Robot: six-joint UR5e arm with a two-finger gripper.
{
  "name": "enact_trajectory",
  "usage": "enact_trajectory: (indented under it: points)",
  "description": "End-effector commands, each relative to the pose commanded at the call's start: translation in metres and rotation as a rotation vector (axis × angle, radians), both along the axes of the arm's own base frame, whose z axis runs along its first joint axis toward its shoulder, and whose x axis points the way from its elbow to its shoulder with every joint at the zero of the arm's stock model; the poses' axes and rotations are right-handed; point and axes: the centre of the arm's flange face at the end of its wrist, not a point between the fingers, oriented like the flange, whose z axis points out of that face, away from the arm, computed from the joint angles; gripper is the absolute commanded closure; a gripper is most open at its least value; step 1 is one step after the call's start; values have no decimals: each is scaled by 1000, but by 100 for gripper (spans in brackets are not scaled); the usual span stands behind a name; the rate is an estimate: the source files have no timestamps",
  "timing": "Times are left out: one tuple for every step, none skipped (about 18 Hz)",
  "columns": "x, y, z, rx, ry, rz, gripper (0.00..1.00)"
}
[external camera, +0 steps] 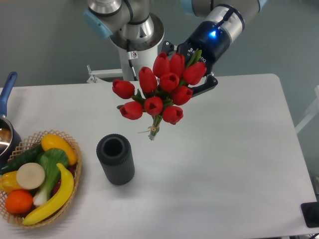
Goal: Place the flowers on the table
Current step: 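Carry the red tulip bunch in the gripper away from the black vase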
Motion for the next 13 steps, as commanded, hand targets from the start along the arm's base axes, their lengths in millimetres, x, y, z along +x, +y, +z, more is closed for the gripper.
enact_trajectory:
  points:
    - [0,0,-2,-2,-1,0,63]
    - [1,0,-4,-4,-5,0,63]
    - [1,0,-5,-4,-5,0,63]
    - [1,0,-5,-3,-4,0,63]
    - [0,0,-3,-3,1,0,63]
    - [2,-1,-3,-4,3,1,63]
    - [1,-1,-4,-6,2,3,63]
    - [1,-1,-4,-7,2,4,63]
    - [1,-1,-3,-6,4,4,63]
    - [2,-1,-3,-9,6,4,63]
    - [3,0,-1,-9,10,1,63]
    - [3,0,1,-9,14,2,63]
    - [3,1,2,-9,18,1,63]
